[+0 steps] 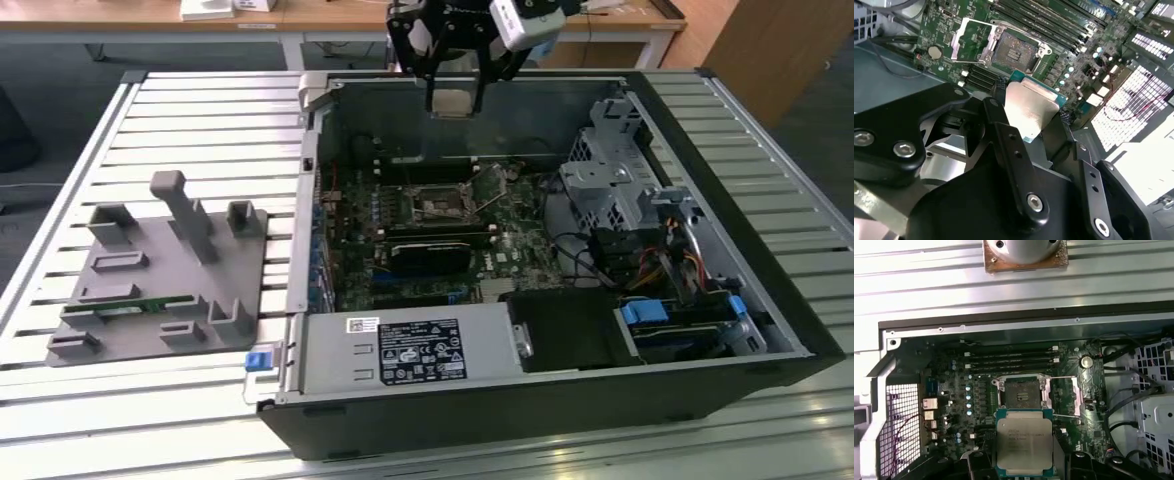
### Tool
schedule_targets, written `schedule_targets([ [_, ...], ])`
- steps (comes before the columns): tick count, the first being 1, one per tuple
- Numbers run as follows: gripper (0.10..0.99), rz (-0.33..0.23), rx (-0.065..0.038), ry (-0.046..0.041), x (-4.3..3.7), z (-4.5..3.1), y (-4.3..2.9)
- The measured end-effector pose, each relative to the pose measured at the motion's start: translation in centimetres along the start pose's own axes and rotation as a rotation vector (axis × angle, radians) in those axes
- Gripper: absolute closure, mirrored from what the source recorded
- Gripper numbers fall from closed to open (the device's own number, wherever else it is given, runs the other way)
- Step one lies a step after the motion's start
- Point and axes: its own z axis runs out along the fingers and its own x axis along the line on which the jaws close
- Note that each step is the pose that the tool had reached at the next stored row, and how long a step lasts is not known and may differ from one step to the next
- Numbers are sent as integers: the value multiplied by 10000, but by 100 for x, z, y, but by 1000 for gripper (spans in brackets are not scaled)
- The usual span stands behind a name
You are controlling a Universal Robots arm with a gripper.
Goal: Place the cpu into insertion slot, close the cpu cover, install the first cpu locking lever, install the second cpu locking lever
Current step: 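Place the cpu into insertion slot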
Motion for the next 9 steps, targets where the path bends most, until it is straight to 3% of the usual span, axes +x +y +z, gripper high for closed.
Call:
schedule_targets([
  [9,549,1287,-21,-115,0,18,-2],
])
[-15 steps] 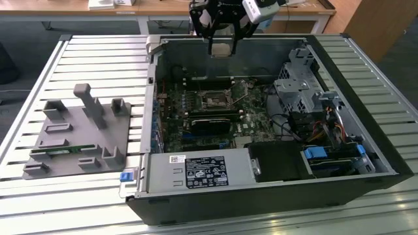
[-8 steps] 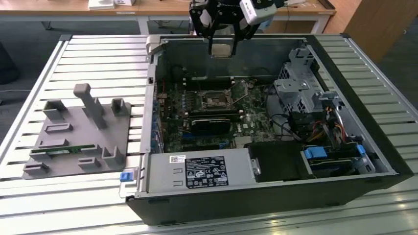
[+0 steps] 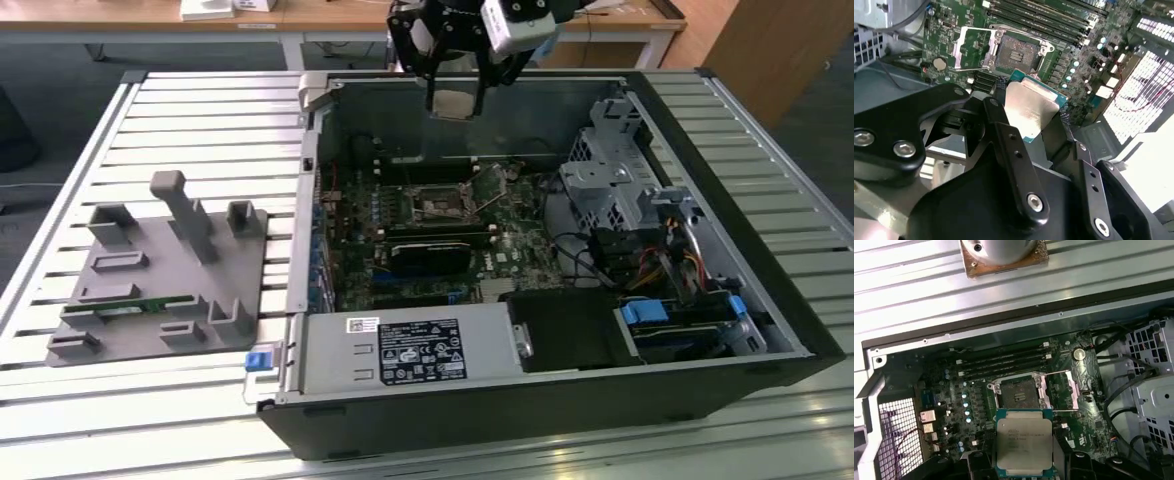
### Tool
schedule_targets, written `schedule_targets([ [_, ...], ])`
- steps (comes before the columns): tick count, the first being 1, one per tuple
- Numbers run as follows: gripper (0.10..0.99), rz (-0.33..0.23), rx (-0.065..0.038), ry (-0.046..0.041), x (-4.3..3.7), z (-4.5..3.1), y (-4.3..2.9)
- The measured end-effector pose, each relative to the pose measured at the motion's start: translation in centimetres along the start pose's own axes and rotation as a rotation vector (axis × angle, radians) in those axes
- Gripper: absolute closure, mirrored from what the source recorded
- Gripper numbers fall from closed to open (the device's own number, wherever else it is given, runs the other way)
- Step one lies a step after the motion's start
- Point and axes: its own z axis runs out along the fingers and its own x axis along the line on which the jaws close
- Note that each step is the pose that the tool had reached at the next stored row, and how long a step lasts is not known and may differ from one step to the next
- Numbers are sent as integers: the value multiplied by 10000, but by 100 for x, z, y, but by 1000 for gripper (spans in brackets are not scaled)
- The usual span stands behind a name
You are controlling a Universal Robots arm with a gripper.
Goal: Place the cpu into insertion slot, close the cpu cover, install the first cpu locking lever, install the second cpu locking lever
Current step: 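Place the cpu into insertion slot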
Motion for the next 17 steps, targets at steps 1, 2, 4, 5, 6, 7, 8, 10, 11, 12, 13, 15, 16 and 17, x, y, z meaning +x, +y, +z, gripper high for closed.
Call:
schedule_targets([
  [1,549,123,-3,-11,0,1,0],
  [2,549,252,-6,-23,0,3,0],
  [4,549,473,-10,-42,0,5,-1],
  [5,549,577,-12,-52,1,6,-1],
  [6,549,682,-14,-61,1,7,-1],
  [7,549,777,-16,-70,1,8,-1],
  [8,549,872,-18,-78,1,10,-1],
  [10,549,1065,-22,-96,2,12,-2],
  [11,549,1162,-23,-104,2,13,-2],
  [12,549,1259,-25,-113,3,14,-2],
  [13,549,1362,-27,-122,3,15,-2],
  [15,549,1572,-31,-141,3,16,-2],
  [16,549,1665,-33,-149,4,17,-2],
  [17,549,1748,-35,-157,4,18,-3],
])
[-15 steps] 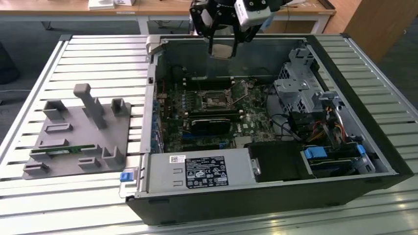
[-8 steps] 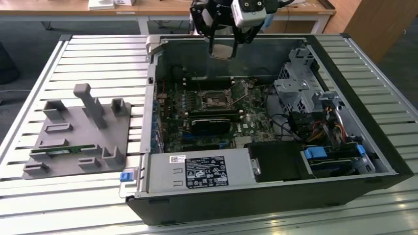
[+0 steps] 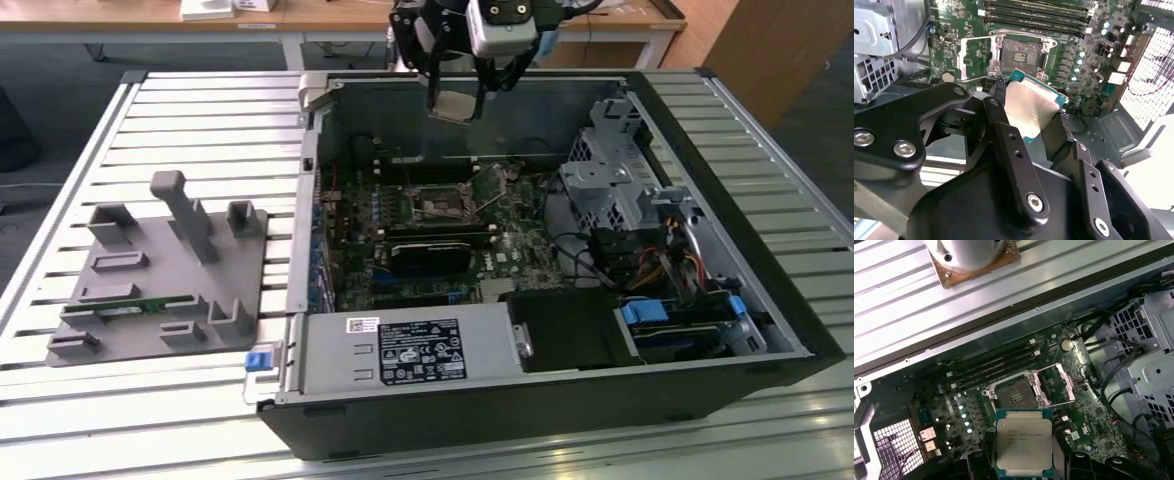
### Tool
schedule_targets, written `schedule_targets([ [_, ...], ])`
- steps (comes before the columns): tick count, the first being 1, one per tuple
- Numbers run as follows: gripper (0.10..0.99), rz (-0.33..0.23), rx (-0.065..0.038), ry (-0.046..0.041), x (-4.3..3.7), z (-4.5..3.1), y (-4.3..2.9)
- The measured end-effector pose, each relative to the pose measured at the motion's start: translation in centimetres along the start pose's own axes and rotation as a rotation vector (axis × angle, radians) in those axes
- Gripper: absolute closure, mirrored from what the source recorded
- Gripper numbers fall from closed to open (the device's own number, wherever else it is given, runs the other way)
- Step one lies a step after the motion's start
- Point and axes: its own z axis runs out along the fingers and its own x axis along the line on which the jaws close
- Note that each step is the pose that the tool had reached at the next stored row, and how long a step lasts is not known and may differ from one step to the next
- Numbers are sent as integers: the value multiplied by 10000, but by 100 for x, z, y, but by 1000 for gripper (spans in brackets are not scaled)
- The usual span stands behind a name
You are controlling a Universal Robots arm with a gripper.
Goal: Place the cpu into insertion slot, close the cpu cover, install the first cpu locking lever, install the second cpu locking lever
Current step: 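Place the cpu into insertion slot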
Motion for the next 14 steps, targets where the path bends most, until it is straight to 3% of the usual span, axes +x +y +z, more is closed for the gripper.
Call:
schedule_targets([
  [14,549,713,-14,-63,4,11,-3],
])
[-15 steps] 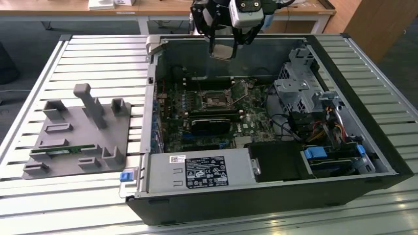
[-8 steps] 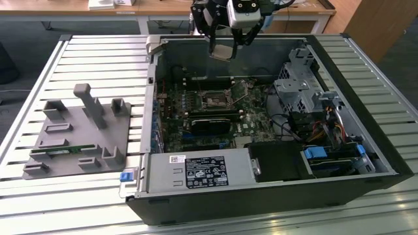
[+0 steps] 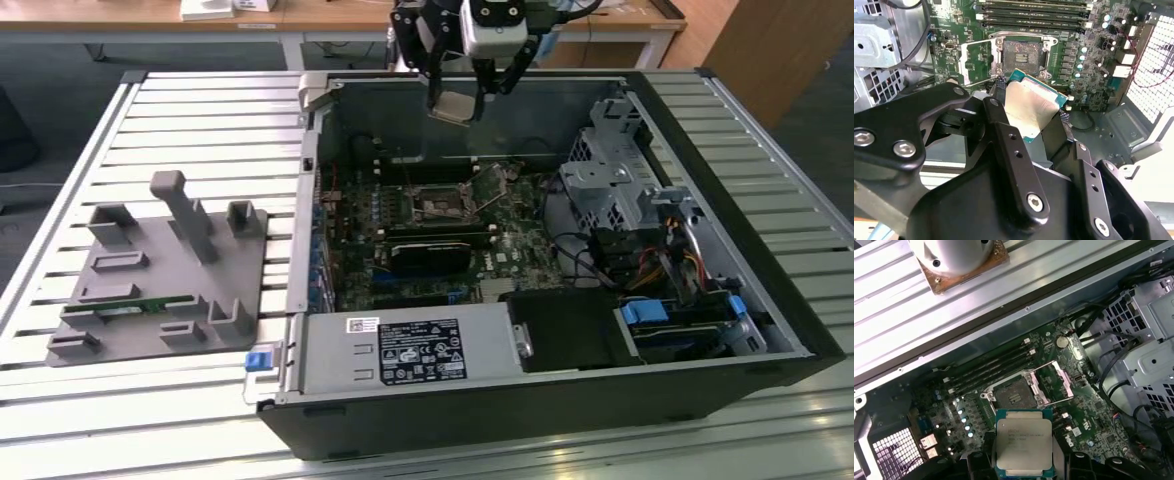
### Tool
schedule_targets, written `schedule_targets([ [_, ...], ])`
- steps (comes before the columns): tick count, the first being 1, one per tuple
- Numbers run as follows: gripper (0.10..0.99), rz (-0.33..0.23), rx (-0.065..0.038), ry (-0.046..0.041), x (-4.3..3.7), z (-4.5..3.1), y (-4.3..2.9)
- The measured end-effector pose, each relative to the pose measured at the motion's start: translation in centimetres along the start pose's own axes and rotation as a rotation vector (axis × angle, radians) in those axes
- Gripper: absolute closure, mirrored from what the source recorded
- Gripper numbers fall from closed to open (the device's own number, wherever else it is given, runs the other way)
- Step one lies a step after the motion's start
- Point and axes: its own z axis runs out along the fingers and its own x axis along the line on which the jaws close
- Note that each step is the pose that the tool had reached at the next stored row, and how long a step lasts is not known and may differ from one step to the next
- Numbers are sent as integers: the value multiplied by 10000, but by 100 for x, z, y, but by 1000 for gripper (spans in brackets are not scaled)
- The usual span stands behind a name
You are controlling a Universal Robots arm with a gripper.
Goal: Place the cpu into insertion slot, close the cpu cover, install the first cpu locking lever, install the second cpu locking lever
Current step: 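Place the cpu into insertion slot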
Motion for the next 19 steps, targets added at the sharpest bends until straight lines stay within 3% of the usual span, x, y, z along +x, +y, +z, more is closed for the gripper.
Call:
schedule_targets([
  [19,549,907,-18,-81,1,6,-1],
])
